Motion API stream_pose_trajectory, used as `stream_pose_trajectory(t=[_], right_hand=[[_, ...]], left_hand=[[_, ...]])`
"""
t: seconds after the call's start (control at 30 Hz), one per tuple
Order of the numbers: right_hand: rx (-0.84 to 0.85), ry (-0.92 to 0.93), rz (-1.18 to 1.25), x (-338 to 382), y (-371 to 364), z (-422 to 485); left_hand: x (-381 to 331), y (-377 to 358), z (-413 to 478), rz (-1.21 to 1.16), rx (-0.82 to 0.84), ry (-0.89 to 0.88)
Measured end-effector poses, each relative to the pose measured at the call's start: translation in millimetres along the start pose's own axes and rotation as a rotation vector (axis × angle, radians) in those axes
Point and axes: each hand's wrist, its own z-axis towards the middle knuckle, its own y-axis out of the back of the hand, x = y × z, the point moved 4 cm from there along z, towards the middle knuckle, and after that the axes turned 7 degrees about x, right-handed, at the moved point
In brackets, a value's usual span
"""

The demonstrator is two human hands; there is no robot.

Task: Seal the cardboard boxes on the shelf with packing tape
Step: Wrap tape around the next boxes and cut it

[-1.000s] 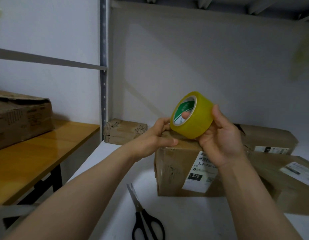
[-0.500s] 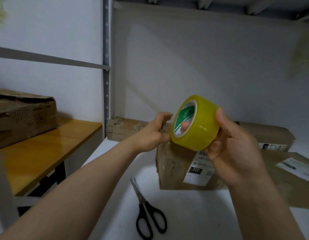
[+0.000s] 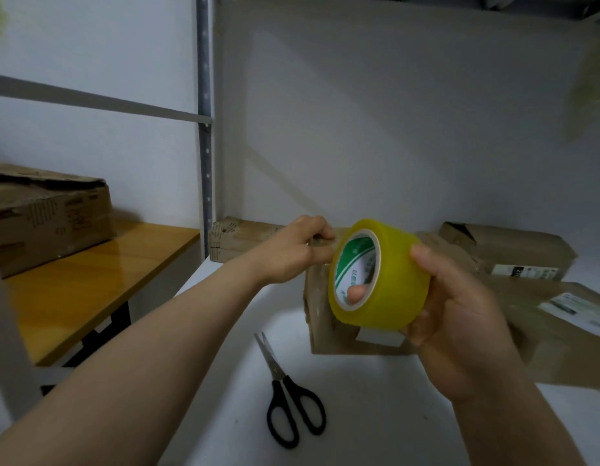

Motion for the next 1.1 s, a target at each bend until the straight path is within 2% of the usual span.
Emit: stream_pose_trajectory(t=[0.17,0.47,0.6,0.77,0.8,0.87,0.93,1.1], right_hand=[[-0.037,-0.084,-0.186,-17,1,0],[-0.049,-0.087,-0.285,-10,7,-2],[-0.003,-0.133,-0.274,-17,3,-5],[0.092,-0.126,-0.236,-14,-5,-7],[0.105,-0.125,-0.241,-14,-5,-7],[0.105,-0.131,-0.281,-14,-2,-6],[0.078,-0.141,-0.323,-17,3,-4],[0.053,-0.162,-0.304,-18,10,0]], left_hand=[[-9,4,0,0.182,0.114,0.036],[-11,8,0,-0.072,0.431,0.173],[-19,19,4,-0.055,0.281,0.229],[-37,16,33,0.442,0.037,0.214],[-32,10,35,0.417,0.058,0.243],[-22,-1,31,0.127,0.129,0.322],[-14,-6,28,-0.108,0.126,0.344],[-7,-12,38,-0.272,0.043,0.394]])
